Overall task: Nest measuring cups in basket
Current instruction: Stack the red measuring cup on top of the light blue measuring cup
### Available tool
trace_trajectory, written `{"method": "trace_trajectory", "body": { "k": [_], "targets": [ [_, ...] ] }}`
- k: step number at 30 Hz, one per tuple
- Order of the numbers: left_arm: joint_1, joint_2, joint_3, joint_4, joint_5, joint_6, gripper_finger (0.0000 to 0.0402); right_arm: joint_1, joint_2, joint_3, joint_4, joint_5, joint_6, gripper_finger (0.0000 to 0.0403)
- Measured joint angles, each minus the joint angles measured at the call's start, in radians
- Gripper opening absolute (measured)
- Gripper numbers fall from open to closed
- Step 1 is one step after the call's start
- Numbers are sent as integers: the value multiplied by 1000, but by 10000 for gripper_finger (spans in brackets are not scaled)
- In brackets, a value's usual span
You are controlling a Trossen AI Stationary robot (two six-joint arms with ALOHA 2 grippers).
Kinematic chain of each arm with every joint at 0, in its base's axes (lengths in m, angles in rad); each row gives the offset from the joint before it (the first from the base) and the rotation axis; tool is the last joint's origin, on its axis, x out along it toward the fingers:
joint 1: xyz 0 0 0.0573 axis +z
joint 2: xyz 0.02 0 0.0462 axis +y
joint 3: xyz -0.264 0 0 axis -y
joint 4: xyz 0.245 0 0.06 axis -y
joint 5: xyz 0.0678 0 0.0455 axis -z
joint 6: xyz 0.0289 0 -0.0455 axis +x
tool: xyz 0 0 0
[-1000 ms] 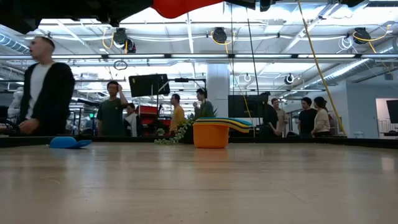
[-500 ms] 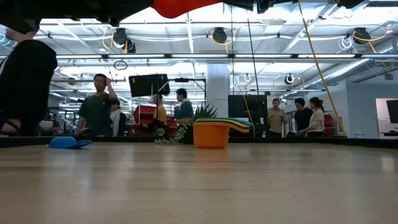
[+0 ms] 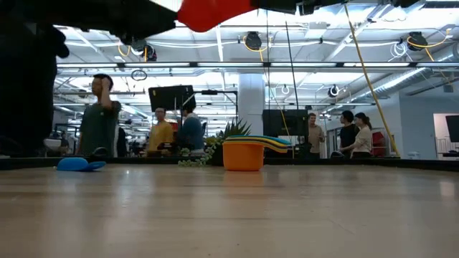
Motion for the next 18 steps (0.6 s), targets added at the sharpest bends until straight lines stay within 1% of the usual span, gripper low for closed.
{"method": "trace_trajectory", "body": {
  "k": [3, 5, 7, 11, 15, 18],
  "targets": [
    [0, 0, 0, -17, -15, -25, 234, 21, -32, 0, -67, 69, -16, 1],
    [0, 0, 0, -16, -16, -37, 246, 36, -54, 0, -109, 114, -30, 1],
    [1, 0, 0, -16, -18, -46, 249, 54, -79, 0, -158, 154, -40, 1],
    [11, 0, 0, -17, -33, -69, 239, 89, -121, 0, -233, 213, -51, 0],
    [26, 0, 0, -24, -33, -96, 222, 117, -155, 0, -298, 243, -64, 0],
    [36, 0, 0, -44, -33, -122, 209, 131, -174, 0, -321, 245, -111, 0]
  ]
}}
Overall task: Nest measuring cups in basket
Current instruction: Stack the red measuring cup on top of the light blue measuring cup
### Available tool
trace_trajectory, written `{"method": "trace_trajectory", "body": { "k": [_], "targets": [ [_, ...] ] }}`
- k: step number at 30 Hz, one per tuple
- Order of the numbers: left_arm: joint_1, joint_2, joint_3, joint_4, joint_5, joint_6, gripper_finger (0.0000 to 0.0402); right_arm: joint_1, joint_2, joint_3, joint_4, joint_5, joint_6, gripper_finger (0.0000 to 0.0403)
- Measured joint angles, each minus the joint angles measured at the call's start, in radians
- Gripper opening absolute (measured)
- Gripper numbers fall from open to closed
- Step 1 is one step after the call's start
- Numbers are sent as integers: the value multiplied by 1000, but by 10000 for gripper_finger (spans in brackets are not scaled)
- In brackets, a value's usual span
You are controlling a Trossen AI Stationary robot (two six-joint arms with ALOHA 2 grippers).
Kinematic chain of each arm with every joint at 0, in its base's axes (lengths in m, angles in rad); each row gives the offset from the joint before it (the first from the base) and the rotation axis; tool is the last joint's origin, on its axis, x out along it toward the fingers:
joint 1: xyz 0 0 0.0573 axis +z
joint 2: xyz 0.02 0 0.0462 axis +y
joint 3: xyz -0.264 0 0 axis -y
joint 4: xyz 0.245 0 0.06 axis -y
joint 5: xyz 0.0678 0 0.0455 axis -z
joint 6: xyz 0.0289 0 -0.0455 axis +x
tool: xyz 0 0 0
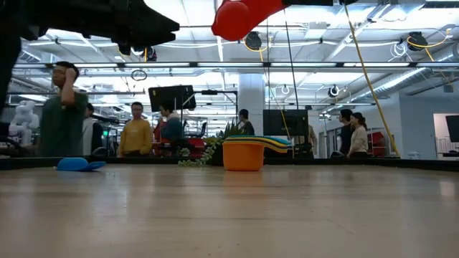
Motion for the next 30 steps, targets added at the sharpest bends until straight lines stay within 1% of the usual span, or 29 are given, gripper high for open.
{"method": "trace_trajectory", "body": {
  "k": [6, 10, 12, 16, 19, 24, 28, 30],
  "targets": [
    [26, 0, 0, -60, -1, -81, 189, 7, -10, 0, -5, 3, -172, 0],
    [45, 0, 0, -100, -1, -125, 187, 5, -10, 0, -42, 5, -261, 0],
    [54, 0, 0, -119, -1, -141, 186, 5, -9, 0, -60, 35, -290, 0],
    [73, 0, 0, -154, 0, -162, 186, 4, -10, 0, -87, 147, -322, 0],
    [89, 0, 0, -164, 0, -176, 186, 4, 5, -2, -81, 169, -326, 0],
    [102, 0, 0, -180, 0, -193, 186, 9, 76, -31, -62, 220, -358, 0],
    [103, 0, 0, -187, 1, -193, 186, 9, 156, -43, -56, 287, -375, 0],
    [103, 0, 0, -186, 1, -193, 186, 9, 193, -47, -25, 289, -410, 0]
  ]
}}
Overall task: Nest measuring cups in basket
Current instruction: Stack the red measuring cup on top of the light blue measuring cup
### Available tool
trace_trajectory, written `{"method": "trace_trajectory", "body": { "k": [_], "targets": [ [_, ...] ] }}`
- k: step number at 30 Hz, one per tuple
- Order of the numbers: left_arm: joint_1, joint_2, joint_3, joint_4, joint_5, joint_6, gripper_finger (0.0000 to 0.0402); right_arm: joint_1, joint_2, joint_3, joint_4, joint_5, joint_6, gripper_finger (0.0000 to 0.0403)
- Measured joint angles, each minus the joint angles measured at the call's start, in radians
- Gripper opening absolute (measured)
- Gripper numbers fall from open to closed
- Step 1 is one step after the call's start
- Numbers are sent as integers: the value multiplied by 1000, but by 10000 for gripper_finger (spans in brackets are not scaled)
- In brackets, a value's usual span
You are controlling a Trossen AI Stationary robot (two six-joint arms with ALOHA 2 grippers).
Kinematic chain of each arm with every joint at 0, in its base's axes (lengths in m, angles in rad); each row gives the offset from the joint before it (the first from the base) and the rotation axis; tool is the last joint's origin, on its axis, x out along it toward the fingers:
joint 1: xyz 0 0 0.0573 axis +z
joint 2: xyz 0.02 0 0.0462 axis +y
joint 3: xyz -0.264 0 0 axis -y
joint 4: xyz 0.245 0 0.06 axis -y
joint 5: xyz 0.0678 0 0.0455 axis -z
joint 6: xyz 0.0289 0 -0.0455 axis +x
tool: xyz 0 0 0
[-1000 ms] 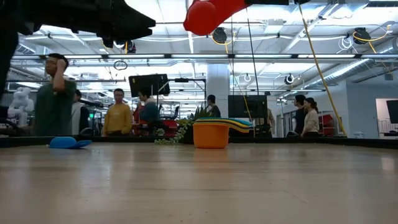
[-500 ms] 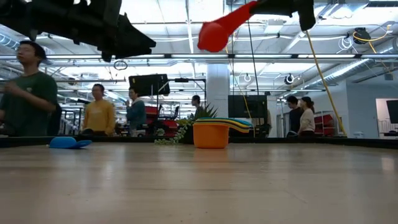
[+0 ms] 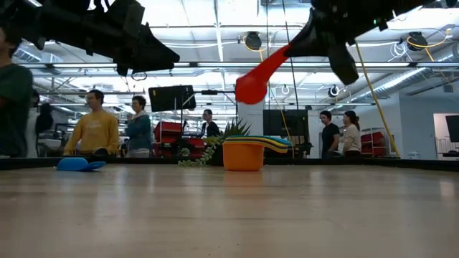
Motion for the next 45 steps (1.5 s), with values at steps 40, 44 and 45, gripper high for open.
{"method": "trace_trajectory", "body": {
  "k": [40, 44, 45],
  "targets": [
    [0, 0, 0, 4, 3, 4, 186, -105, 211, -197, 670, -26, -113, 0],
    [0, 0, 0, 4, 3, 5, 186, -126, 211, -236, 714, -108, -107, 0],
    [0, 0, 0, 4, 3, 6, 186, -132, 211, -238, 714, -112, -107, 0]
  ]
}}
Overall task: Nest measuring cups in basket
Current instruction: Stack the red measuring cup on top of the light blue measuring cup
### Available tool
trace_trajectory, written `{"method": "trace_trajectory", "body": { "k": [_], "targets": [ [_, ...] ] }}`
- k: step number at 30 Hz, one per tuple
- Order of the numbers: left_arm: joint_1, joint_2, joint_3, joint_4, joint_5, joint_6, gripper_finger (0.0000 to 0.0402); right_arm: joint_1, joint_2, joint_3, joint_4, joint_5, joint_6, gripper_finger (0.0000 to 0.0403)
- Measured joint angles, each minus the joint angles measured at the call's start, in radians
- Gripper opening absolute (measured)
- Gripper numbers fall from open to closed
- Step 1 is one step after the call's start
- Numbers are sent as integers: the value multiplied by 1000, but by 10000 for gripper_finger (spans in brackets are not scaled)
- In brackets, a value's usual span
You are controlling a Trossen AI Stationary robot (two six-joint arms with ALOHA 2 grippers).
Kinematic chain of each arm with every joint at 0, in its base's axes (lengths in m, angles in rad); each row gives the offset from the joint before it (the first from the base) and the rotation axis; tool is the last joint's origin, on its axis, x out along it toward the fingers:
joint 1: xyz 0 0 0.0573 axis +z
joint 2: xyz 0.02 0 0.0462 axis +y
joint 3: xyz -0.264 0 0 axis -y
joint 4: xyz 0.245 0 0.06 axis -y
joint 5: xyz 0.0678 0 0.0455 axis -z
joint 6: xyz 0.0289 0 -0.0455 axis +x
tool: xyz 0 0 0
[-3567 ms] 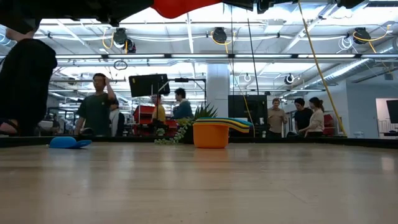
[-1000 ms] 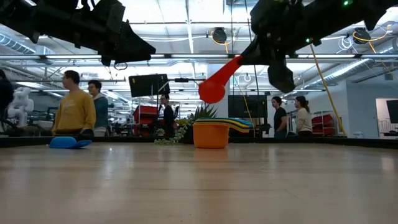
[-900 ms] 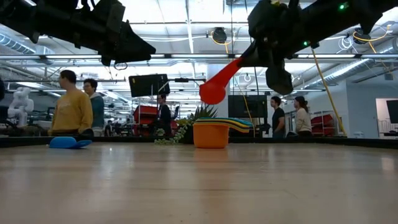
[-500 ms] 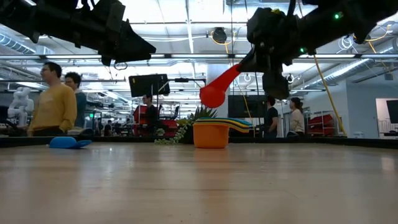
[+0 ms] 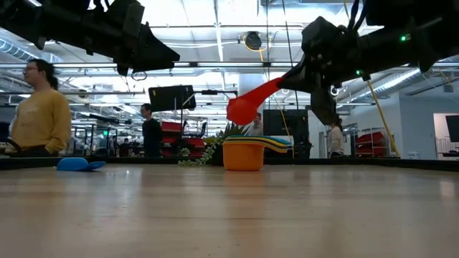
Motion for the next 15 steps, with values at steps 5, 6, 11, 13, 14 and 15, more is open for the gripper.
{"method": "trace_trajectory", "body": {
  "k": [5, 6, 11, 13, 14, 15],
  "targets": [
    [0, 0, 0, 0, 0, 1, 186, -13, 0, -5, -9, -6, 20, 0],
    [0, 0, 0, 0, 0, 1, 186, -15, 0, -5, -14, -19, 34, 0],
    [0, 0, 0, 0, 0, 2, 186, -27, 0, -5, -34, -31, 77, 0],
    [0, 0, 0, 0, 0, 3, 186, -27, 0, -5, -38, -31, 79, 0],
    [0, 0, 0, 0, 0, 3, 186, -27, 0, -5, -37, -31, 80, 0],
    [0, 0, 0, 0, 0, 3, 186, -27, 0, -5, -37, -31, 82, 0]
  ]
}}
